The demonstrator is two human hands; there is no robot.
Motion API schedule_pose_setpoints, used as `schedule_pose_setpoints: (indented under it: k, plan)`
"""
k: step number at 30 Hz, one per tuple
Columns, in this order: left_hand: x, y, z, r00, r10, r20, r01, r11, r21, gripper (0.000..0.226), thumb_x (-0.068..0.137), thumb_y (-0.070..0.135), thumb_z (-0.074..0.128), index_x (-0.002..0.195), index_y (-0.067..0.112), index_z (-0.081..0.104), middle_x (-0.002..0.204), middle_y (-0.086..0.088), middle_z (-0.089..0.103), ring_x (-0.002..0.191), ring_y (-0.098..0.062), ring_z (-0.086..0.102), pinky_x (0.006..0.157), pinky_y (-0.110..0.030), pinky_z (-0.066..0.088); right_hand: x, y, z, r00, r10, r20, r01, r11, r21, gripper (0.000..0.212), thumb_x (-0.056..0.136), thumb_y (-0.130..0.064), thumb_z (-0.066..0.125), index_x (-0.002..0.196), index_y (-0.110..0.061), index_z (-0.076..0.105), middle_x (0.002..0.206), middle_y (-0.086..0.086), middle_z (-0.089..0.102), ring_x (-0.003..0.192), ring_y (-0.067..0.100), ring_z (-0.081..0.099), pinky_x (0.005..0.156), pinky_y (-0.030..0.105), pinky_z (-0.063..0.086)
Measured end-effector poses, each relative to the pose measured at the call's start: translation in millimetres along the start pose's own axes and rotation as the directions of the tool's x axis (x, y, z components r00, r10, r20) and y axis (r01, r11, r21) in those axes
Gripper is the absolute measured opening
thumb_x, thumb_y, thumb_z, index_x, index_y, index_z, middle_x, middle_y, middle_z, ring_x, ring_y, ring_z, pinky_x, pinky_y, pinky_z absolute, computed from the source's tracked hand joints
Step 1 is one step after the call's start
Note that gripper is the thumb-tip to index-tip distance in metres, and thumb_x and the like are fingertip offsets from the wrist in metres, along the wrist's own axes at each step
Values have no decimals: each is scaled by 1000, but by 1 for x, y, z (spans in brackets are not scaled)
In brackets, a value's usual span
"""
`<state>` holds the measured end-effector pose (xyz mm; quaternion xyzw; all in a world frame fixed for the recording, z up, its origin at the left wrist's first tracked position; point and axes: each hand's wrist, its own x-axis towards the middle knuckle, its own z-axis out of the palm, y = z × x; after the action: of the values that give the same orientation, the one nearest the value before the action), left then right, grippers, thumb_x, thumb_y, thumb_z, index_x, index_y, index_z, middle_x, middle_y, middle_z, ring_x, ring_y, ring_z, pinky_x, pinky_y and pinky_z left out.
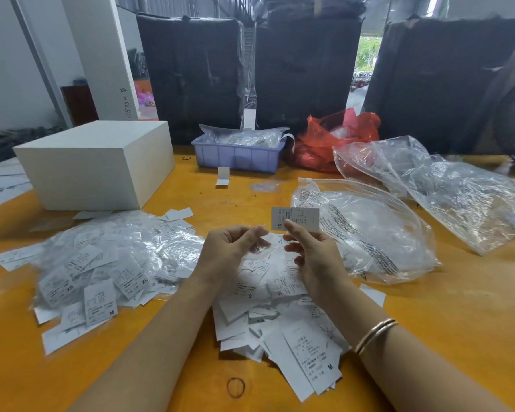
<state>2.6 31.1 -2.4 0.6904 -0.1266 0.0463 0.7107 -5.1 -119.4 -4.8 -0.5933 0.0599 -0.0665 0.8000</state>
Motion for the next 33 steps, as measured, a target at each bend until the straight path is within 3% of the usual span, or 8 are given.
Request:
schedule_pose_setpoints:
  k: [11,14,18,23,28,33]
  plan:
    - [1,-1,-1,1000,-1,-18,1,1000,4,25,73,37,64,80,14,73,73,-2,73,66,-9,61,64,-13,49,-4,3,2,997,-13,70,22,991,-133,28,68,-39,74,88,-20,69,67,-11,65,66,6,53,64,23,35]
    - [1,-1,-1,999,6,-46,-7,1000,-13,20,75,33,65,84,17,72,72,1,73,65,-5,62,64,-12,49,-2,4,1,996,-15,85,27,988,-150,17,74,-33,73,85,-19,70,63,-10,66,64,5,55,66,25,36]
    - [2,0,-1,997,15,-76,-18,999,-41,15,75,23,70,89,17,70,74,5,73,66,0,64,62,-9,47,-1,3,-2,995,31,94,-18,990,-138,16,76,-31,71,78,-15,68,65,-7,68,67,9,57,70,28,36]
    - [2,0,-1,997,31,-65,-33,999,-38,22,69,27,73,89,21,70,79,7,74,71,0,65,66,-10,49,-1,2,-1,998,4,59,2,995,-102,20,75,-34,72,78,-15,67,63,-8,66,69,11,56,70,29,38]
    - [3,-3,-2,992,80,-97,-79,997,10,5,81,21,67,85,20,70,71,6,73,68,-2,65,66,-11,50,-6,3,4,997,-54,47,60,990,-129,23,75,-36,71,84,-15,67,64,-8,65,63,5,56,63,21,40]
    - [3,-2,0,992,76,-100,-76,997,5,22,72,35,67,84,17,72,70,5,72,65,-1,62,65,-11,48,-9,4,8,993,-107,-40,103,990,-98,25,77,-38,70,87,-15,68,65,-8,63,57,-1,54,54,10,41]
